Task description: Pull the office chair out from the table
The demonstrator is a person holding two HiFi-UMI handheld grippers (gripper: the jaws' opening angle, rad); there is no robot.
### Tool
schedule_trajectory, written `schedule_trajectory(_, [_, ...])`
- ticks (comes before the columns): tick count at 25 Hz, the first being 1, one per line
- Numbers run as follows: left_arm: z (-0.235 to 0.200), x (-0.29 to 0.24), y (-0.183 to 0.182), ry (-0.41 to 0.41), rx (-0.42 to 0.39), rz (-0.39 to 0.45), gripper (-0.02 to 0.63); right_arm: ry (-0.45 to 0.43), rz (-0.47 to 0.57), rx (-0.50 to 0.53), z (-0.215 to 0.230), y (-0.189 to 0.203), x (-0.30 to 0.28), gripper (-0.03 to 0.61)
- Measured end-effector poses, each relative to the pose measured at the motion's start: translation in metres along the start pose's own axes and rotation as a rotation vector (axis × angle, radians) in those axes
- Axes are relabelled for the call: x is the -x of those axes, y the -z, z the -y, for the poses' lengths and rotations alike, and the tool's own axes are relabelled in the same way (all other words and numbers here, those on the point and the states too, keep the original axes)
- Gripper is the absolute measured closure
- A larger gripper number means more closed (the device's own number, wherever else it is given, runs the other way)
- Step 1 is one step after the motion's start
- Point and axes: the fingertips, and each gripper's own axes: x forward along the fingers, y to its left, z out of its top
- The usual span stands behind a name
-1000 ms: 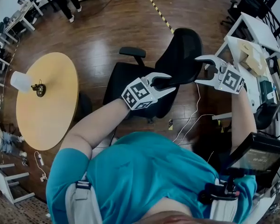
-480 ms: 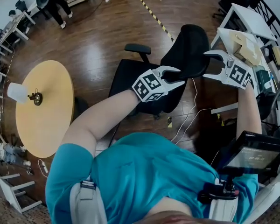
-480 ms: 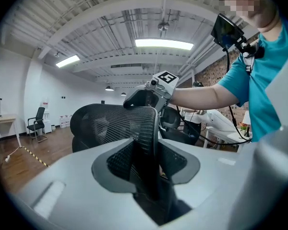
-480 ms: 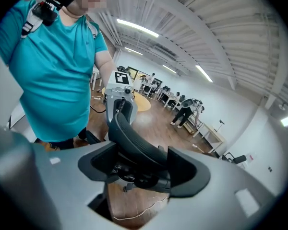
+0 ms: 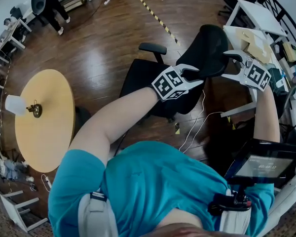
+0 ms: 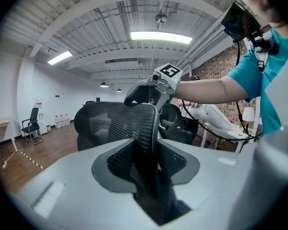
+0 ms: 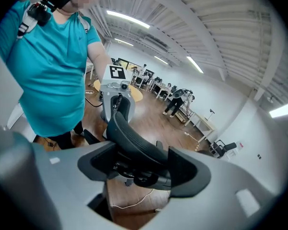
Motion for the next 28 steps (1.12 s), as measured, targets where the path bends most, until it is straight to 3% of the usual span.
schedule_trajectory(16, [0.006,-0.031,-0.005,-0.007,0.038,0.015,0.485,0.118,-0.009,-0.066,-0.003,0.024,0.033,0.252])
schedule_trajectory(28, [0.029,0.023,-0.010,-0.033,0.040,0.099,0.486,0.156,-0.009,-0.083,-0.031,0.004,0.034,0.253])
